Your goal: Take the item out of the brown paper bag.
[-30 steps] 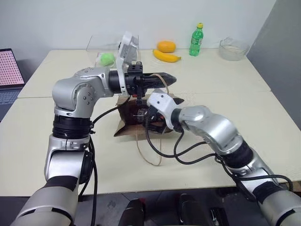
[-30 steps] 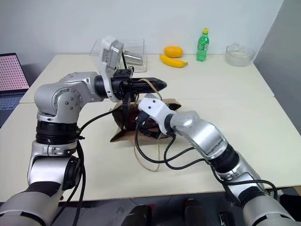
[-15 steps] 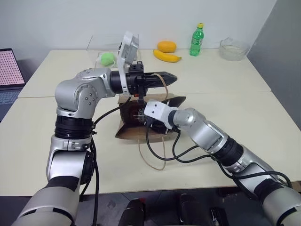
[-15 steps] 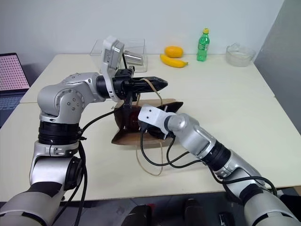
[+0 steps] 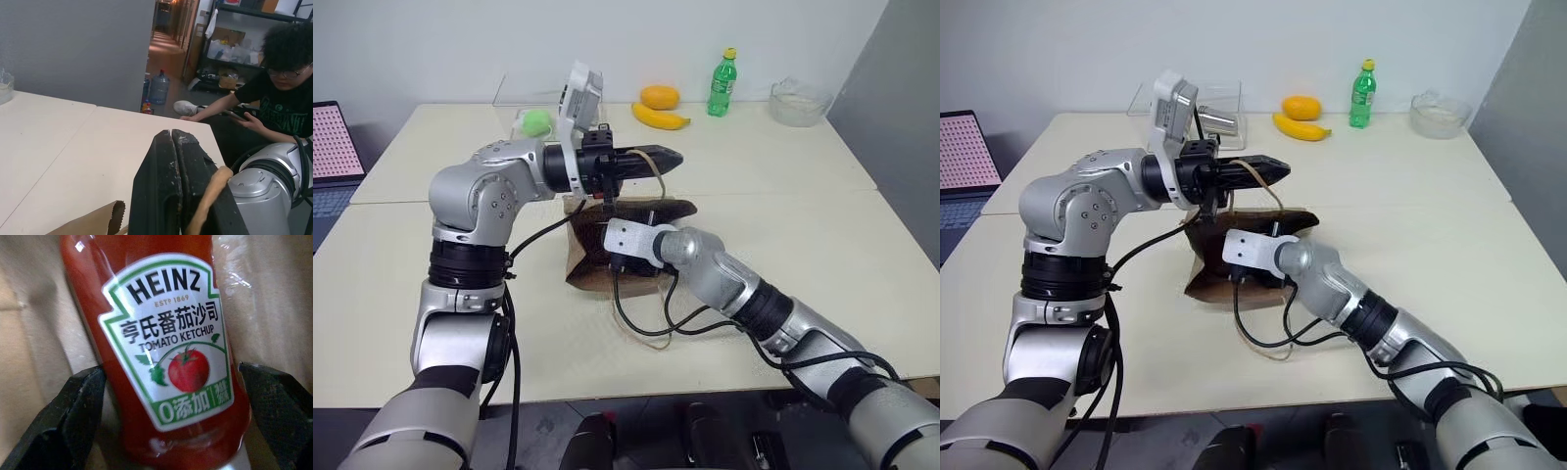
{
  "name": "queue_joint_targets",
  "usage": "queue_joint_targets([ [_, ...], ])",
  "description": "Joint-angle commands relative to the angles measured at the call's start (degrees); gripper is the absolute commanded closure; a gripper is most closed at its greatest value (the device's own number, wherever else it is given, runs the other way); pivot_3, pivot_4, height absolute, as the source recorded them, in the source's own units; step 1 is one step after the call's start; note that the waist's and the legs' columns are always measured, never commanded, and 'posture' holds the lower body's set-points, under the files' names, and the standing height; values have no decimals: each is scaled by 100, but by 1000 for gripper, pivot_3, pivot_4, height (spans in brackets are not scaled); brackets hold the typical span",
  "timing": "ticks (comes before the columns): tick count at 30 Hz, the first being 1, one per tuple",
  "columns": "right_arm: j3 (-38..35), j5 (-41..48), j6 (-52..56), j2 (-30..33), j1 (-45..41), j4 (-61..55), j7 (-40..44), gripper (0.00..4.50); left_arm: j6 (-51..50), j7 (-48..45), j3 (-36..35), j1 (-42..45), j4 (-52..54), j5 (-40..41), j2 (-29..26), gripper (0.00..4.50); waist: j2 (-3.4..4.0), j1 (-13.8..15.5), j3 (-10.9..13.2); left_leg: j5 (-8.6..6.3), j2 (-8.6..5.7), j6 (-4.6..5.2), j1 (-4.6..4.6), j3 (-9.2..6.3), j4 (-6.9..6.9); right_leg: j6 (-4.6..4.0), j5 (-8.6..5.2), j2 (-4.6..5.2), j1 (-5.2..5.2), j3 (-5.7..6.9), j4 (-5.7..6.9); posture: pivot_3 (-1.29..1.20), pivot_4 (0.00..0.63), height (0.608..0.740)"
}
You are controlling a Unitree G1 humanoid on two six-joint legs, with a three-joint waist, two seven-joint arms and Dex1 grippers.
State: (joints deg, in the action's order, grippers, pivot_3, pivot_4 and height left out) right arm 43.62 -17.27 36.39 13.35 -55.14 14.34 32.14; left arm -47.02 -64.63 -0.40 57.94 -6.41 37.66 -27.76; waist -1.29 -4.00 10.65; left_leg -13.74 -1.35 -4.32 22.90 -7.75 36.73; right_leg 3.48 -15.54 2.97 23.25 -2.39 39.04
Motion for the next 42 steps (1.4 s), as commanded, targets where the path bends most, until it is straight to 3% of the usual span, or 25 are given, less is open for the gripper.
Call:
queue_joint_targets([
  [1,-44,-245,-232,4,-2,576,70,34,124,-27,-115,121,200,118,17,4500,0,0,0,2,0,-3,0,0,0,0,0,0,0,0,0,0,150,740],
  [3,-108,-300,-359,-29,16,773,89,34,157,-21,-110,111,181,104,30,4500,0,-5,0,2,0,-4,-3,1,0,0,0,0,-1,0,1,0,150,740],
  [8,-276,-391,-570,-30,77,690,135,1186,284,-50,-86,80,88,11,6,4500,0,-5,0,2,0,-3,-6,-2,1,0,0,0,-5,0,4,0,150,740],
  [10,-398,-401,-649,-1,108,473,148,1375,380,-54,-63,58,20,-60,-6,4500,0,-2,0,2,-2,-4,-5,-2,2,0,0,1,-5,0,3,0,150,740],
  [21,-946,-142,-578,415,558,-1303,1055,1395,718,1,-22,107,-260,-314,-18,4500,0,1,0,2,-3,-4,0,-1,0,0,0,2,-2,1,-1,0,150,740],
  [33,-1793,1079,129,974,660,-2980,2279,1411,1253,141,31,206,-657,-777,133,4500,1,-3,0,0,-1,0,2,-2,0,0,0,2,-1,2,-2,0,150,740],
  [42,-2862,2952,811,926,822,-3980,2768,1481,1423,197,27,293,-872,-967,263,4500,0,26,0,0,-2,0,3,-3,0,0,0,2,-1,3,-2,0,150,740],
])
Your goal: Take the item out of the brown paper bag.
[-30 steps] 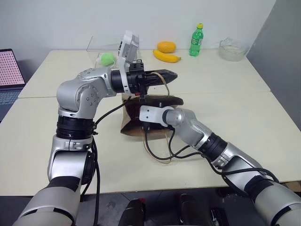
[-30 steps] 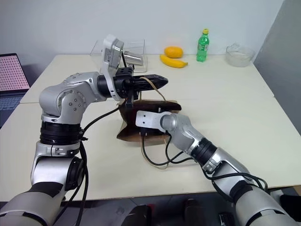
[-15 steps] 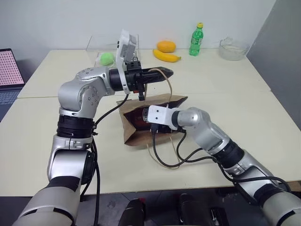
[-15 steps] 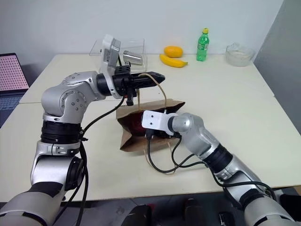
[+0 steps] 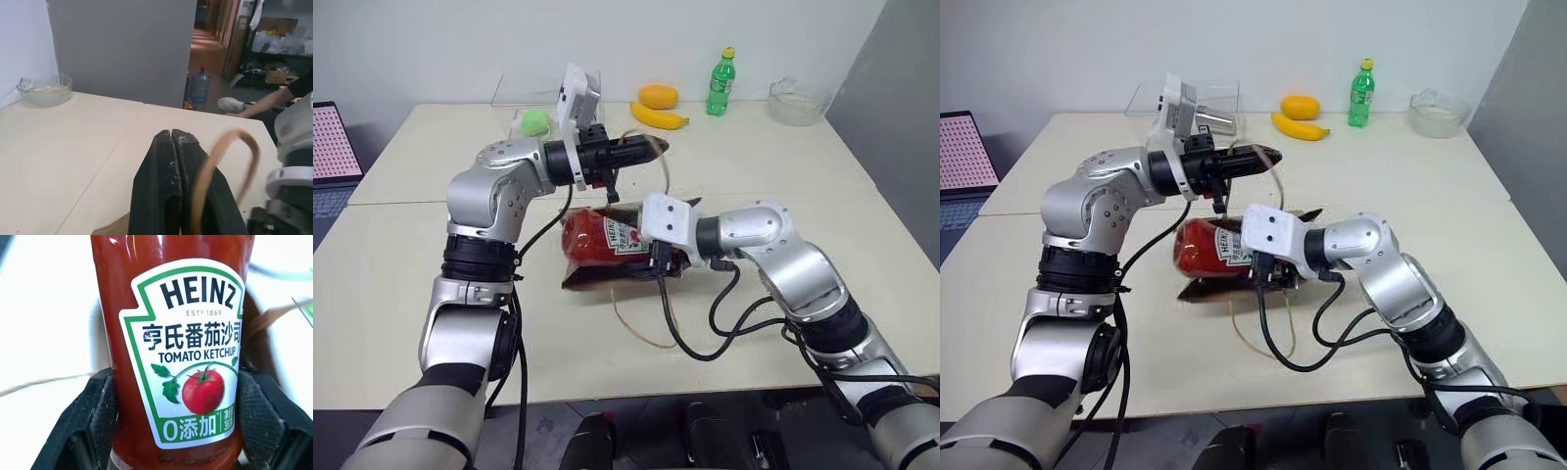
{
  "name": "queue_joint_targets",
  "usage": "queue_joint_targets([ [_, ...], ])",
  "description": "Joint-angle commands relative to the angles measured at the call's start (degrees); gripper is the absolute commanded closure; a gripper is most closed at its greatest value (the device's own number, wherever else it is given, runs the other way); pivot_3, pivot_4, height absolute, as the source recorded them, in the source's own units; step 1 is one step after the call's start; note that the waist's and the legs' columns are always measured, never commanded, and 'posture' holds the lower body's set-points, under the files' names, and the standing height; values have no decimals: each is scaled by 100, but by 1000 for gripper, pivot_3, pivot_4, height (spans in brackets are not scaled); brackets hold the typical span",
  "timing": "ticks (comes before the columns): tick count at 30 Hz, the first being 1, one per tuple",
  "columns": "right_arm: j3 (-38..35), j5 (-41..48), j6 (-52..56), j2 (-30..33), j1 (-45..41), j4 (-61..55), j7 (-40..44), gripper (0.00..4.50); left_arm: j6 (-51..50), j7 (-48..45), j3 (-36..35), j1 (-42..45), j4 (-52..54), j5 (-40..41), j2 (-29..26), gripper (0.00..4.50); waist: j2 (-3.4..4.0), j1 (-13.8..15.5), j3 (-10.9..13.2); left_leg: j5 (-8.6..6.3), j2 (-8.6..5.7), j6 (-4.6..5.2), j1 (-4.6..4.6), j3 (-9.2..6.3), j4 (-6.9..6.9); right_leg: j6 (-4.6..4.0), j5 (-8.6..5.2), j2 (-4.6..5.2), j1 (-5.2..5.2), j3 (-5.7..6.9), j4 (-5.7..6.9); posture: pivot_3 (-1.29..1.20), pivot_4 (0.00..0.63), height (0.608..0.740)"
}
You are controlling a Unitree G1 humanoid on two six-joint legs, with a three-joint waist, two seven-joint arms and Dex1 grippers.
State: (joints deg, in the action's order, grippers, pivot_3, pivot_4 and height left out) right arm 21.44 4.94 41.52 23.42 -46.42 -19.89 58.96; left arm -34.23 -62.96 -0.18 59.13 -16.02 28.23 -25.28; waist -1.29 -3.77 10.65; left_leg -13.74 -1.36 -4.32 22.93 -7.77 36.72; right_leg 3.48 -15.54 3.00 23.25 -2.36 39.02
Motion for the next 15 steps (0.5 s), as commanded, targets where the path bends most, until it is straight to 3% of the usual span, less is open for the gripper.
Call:
queue_joint_targets([
  [1,-767,936,417,-96,-53,-663,80,1481,142,29,0,175,86,-37,23,4500,0,3,0,0,0,0,0,0,0,0,0,0,0,0,0,0,150,740],
  [7,-2202,2497,1555,-541,-423,-1173,-590,1482,234,130,-4,199,-56,-198,50,4500,0,3,0,0,2,0,0,-1,-1,0,0,0,0,0,1,0,150,740],
  [11,-3450,3542,2179,-772,-882,-1274,-1489,1482,322,226,19,225,-208,-336,81,4500,0,32,0,0,0,1,0,-1,-1,0,0,2,0,0,2,0,150,740],
  [15,-4171,3636,2248,144,-292,-1530,-1797,1482,434,247,12,296,-387,-426,96,4500,0,109,0,-1,-3,2,4,-2,-4,0,0,3,0,3,-6,0,150,740],
])
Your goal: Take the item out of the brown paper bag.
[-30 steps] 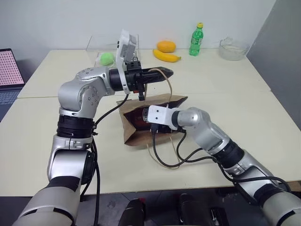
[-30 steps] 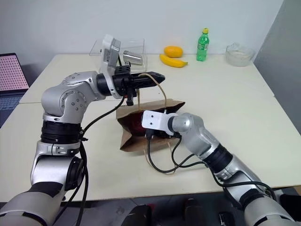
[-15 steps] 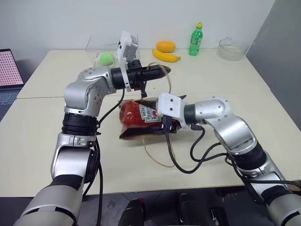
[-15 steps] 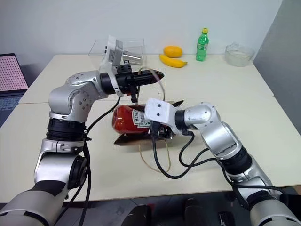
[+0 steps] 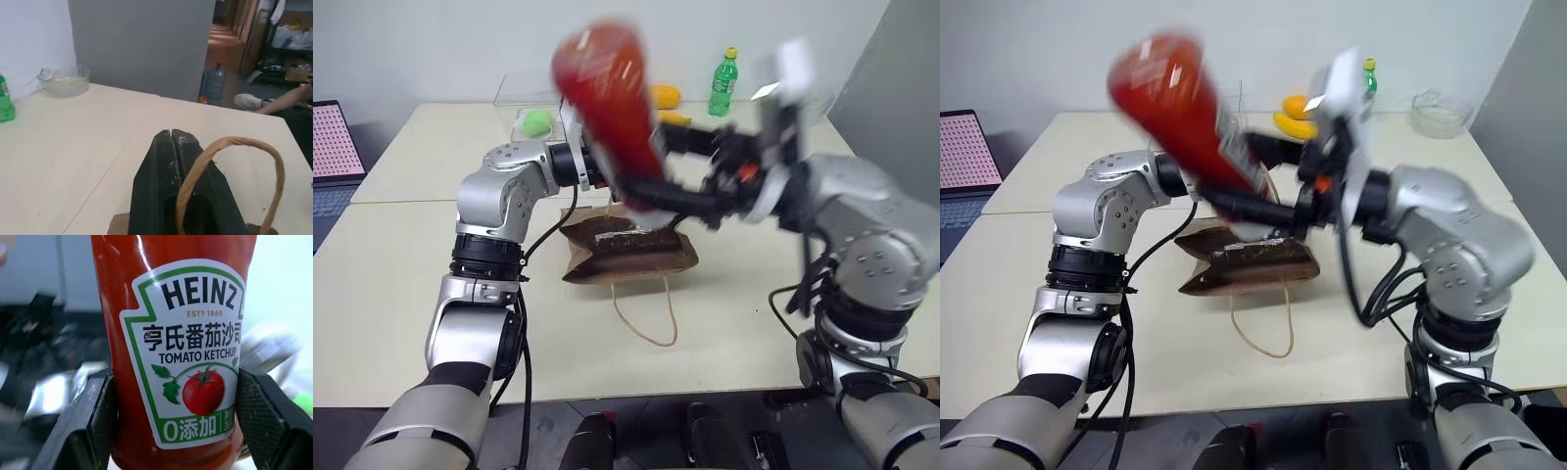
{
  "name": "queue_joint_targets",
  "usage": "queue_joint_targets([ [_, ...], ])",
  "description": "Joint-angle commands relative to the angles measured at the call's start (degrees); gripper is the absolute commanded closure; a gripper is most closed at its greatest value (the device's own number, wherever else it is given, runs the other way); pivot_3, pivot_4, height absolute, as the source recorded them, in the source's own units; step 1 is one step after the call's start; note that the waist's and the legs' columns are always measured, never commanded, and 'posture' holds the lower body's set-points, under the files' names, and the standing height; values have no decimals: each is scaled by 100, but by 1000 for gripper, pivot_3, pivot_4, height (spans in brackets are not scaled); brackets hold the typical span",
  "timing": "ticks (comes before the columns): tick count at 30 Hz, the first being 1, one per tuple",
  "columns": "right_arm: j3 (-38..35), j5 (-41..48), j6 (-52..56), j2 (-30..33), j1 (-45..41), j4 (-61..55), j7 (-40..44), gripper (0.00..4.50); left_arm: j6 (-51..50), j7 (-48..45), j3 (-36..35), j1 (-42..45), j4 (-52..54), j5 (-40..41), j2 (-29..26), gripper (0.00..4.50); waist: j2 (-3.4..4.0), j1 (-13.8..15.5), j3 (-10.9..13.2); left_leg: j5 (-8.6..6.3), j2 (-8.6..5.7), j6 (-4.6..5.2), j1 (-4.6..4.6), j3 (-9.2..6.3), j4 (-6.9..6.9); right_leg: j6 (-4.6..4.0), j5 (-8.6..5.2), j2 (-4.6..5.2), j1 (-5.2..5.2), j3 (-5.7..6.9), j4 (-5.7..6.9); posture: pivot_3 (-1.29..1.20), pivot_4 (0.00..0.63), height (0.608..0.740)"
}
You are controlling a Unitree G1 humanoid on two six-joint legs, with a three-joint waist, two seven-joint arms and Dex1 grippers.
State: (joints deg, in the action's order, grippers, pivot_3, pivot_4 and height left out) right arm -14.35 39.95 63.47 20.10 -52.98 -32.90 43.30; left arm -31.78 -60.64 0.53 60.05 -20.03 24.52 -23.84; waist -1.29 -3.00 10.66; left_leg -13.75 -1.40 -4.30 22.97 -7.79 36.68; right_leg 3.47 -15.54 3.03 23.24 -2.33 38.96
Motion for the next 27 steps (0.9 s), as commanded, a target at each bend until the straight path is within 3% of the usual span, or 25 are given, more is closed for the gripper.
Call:
queue_joint_targets([
  [1,-635,-1,-12,800,588,-167,-262,1482,209,9,-60,222,-24,-67,-47,4500,-1,50,0,-1,-2,1,0,0,1,1,0,2,-3,2,-2,0,150,740],
  [7,-425,-914,-1047,2062,1877,509,-209,1482,314,-12,-42,273,-158,-110,-29,4500,0,47,0,-1,-4,2,-1,14,1,2,-1,5,-1,-8,3,0,150,740],
  [11,791,-2532,-2609,3144,2774,1559,-65,1482,356,7,-42,226,-135,-126,-23,4500,-1,13,1,-1,-6,2,0,20,1,6,-4,4,0,-10,1,0,150,740],
  [16,1960,-4060,-3804,3435,2617,3169,-442,1483,364,45,-50,163,-69,-130,-27,4500,4,-90,4,-1,-2,2,-5,26,2,7,-4,3,0,-16,5,0,150,740],
  [23,2601,-4762,-4300,3401,2454,3961,-89,1483,365,114,-76,135,-49,-130,-51,4500,7,-85,6,1,-2,-2,-3,22,3,7,-4,2,-1,-15,0,0,150,740],
  [27,2298,-4618,-4122,3352,2603,3595,19,137,373,117,-65,114,-51,-131,-61,4500,7,-77,6,1,-3,-2,-3,22,5,7,-3,3,-3,-15,0,0,150,740],
])
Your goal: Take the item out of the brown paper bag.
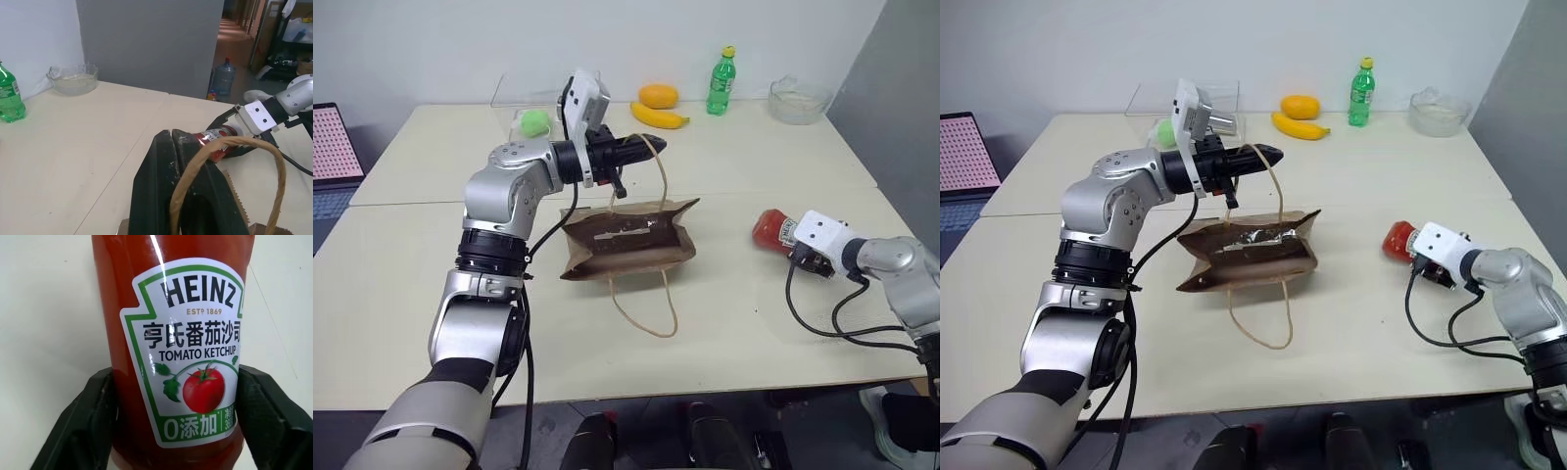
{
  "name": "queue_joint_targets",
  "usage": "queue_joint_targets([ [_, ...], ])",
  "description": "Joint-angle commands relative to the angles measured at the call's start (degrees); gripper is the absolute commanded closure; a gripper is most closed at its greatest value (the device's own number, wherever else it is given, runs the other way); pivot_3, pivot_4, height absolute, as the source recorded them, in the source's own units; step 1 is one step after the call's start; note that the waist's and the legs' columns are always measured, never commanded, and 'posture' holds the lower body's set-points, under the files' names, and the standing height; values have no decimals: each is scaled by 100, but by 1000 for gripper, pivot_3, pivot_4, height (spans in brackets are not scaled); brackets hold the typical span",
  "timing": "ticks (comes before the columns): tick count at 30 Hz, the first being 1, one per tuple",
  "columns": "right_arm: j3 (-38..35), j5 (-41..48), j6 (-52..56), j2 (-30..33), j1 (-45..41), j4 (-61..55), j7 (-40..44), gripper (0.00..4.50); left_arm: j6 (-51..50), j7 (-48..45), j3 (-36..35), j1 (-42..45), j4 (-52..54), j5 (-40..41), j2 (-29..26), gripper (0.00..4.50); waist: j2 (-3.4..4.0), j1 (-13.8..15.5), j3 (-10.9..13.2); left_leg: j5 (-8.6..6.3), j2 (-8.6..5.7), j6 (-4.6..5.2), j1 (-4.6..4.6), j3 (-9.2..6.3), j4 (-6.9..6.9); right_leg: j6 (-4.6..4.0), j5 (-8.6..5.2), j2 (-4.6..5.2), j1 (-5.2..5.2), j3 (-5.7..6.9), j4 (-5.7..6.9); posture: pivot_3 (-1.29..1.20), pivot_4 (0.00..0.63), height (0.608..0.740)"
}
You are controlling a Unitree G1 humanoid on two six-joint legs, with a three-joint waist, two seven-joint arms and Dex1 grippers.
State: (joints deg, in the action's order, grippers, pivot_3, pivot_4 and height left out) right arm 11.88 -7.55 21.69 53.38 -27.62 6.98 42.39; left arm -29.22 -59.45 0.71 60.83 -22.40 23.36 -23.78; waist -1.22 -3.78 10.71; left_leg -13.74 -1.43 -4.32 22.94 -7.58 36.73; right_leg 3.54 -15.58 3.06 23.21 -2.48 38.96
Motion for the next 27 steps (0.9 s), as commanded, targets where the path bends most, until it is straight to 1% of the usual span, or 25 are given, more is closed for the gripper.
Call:
queue_joint_targets([
  [1,-436,231,143,34,134,-572,165,32,128,-5,-79,44,165,-20,-66,4500,0,5,0,0,1,0,0,-1,0,0,0,0,0,0,1,0,150,740],
  [7,-1594,1254,1178,-90,772,-2464,358,32,234,-43,-50,97,4,-83,-78,4500,0,30,0,0,1,0,1,-4,0,0,0,0,0,2,2,0,150,740],
  [8,-1948,1766,1506,-289,977,-3090,395,32,301,-55,-51,158,-145,-117,-60,4500,0,38,0,-1,1,1,2,-5,0,0,0,0,-1,2,2,0,150,740],
  [10,-2426,2542,2016,-623,1263,-3998,398,32,408,-98,-47,256,-395,-180,-43,4500,0,64,0,-1,2,2,1,-9,3,0,0,-1,-5,7,1,0,150,740],
  [13,-2853,3539,2851,-1359,1688,-5232,-88,32,886,-250,39,581,-1224,-462,-47,4500,-1,78,0,-2,2,3,1,-13,2,0,0,-2,-7,11,2,0,150,740],
  [15,-2880,3806,3101,-1770,1959,-5667,-474,32,1412,-278,114,944,-1999,-762,-27,4500,-2,98,1,-2,-1,3,4,-13,6,0,0,-2,-8,10,2,0,150,740],
  [17,-2825,3915,3209,-2028,2036,-5843,-806,32,1877,-260,142,1313,-2729,-1003,4,4500,-4,104,2,-2,-4,3,5,-13,9,2,1,-1,-8,10,1,0,150,740],
  [19,-2686,3945,3249,-2222,1973,-5899,-1108,0,2262,-310,165,1634,-3318,-1210,23,4109,-4,99,2,-2,-7,4,4,-7,10,5,2,0,-7,5,1,0,150,740],
  [21,-2518,3941,3245,-2340,1900,-5895,-1323,0,2578,-510,225,1848,-3700,-1394,12,3616,-4,94,2,-2,-4,4,2,-9,7,6,2,-2,-7,7,2,0,150,740],
  [23,-2386,3924,3217,-2385,1844,-5844,-1451,0,2665,-781,252,1966,-3887,-1489,-23,2949,-4,82,2,-2,-2,4,2,-10,3,6,2,-3,-5,9,3,0,150,740],
  [24,-2320,3907,3191,-2382,1828,-5812,-1491,0,2652,-958,274,1986,-3921,-1524,-61,2687,-4,73,2,-2,-2,4,2,-10,2,6,2,-4,-5,9,3,0,150,740],
  [25,-2252,3890,3167,-2372,1813,-5776,-1523,0,2632,-1161,303,1978,-3923,-1566,-115,2294,-4,66,2,-2,-3,4,3,-9,1,6,2,-4,-4,8,2,0,150,740],
  [27,-2151,3877,3130,-2341,1802,-5727,-1557,0,2596,-1475,347,1918,-3869,-1640,-224,1663,-4,49,2,-2,-2,4,4,-9,1,6,2,-4,-4,8,2,0,150,740],
])
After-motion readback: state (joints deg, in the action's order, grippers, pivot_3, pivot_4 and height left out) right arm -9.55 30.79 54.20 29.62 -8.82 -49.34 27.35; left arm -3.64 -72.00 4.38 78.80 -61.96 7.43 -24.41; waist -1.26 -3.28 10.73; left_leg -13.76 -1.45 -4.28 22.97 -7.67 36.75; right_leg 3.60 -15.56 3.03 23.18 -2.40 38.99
